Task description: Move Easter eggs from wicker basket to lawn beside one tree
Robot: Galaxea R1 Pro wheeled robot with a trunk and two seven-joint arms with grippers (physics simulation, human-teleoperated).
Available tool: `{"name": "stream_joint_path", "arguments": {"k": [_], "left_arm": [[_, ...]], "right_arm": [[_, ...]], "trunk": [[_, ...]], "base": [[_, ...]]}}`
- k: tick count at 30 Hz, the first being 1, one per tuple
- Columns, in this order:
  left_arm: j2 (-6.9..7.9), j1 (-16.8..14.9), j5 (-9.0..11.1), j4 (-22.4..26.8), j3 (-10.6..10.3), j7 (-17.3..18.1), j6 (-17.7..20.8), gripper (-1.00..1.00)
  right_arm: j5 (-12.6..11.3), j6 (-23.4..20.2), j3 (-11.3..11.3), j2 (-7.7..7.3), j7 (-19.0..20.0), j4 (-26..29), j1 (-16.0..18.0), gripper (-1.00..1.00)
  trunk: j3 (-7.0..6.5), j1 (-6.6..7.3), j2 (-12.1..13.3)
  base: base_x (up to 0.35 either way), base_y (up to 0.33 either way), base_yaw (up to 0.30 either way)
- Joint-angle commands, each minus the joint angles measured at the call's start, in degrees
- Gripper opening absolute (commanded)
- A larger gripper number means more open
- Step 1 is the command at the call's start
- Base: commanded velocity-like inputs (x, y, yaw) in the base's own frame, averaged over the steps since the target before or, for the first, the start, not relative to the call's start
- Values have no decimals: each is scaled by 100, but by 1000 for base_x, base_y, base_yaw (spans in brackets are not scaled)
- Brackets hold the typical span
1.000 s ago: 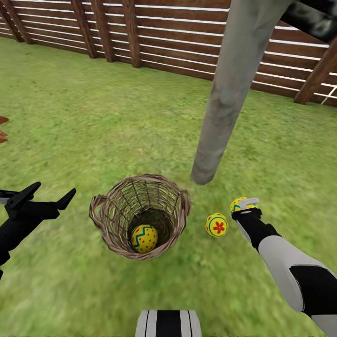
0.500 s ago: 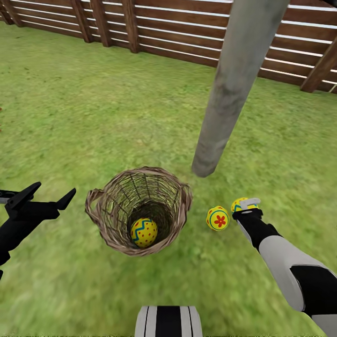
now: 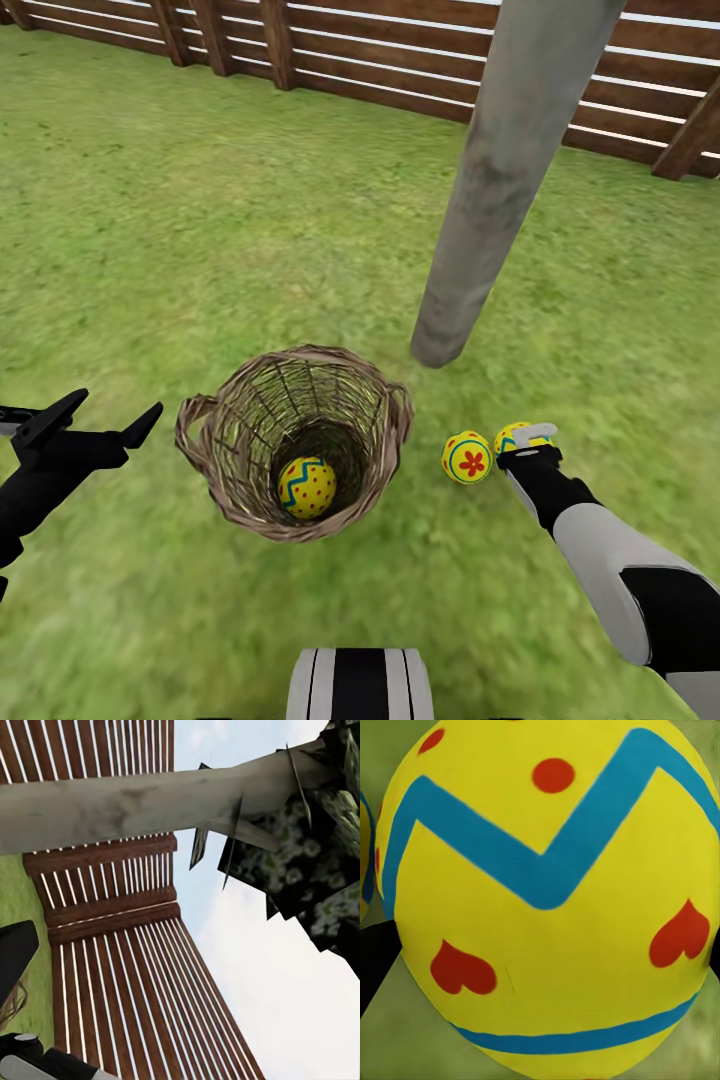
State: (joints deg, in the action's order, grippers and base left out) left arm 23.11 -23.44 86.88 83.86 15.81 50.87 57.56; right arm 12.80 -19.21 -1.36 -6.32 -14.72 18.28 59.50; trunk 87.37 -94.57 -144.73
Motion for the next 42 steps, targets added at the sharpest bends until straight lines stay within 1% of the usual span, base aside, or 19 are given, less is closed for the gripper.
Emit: {"name": "stream_joint_path", "arguments": {"k": [1, 5, 8, 20, 34, 36, 37, 38, 42], "left_arm": [[16, -3, -4, 5, -4, 13, 24, 100], [28, -4, -5, 8, -8, 11, 24, 100], [19, -4, -7, 16, -11, 11, 19, 100], [18, -3, -4, 17, -11, 11, 19, 100], [18, -3, -4, 17, -17, 11, 19, 100], [14, -3, -4, 17, -17, 11, 19, 100], [4, -3, -4, 17, -11, 11, 19, 100], [1, -3, -4, 17, -9, 12, 19, 100], [24, -3, -4, 17, -16, 11, 24, 100]], "right_arm": [[39, -48, -13, -1, 2, 7, 0, -100], [39, -48, -13, -1, -1, 9, 1, -100], [39, -48, -13, -1, -5, 9, 0, -100], [47, -6, -37, 16, 56, 9, 0, -100], [39, -56, -14, 8, 4, 9, 0, -100], [39, -57, -13, 8, 4, 9, 0, -100], [39, -54, -13, 8, 4, 9, 0, 100], [39, -53, -13, 8, 7, 9, 0, 100], [39, -52, -13, 8, 21, 9, 1, 100]], "trunk": [[3, 1, -1], [3, 1, -1], [3, 1, -1], [269, -30, -17], [579, -66, -36], [579, -66, -36], [579, -66, -36], [579, -66, -36], [491, -56, -31]], "base": [[81, -73, 0], [207, -128, 0], [29, -16, 0], [0, 0, 0], [0, 0, 0], [0, 0, 0], [0, 0, 0], [0, 0, 0], [0, 0, 0]]}}
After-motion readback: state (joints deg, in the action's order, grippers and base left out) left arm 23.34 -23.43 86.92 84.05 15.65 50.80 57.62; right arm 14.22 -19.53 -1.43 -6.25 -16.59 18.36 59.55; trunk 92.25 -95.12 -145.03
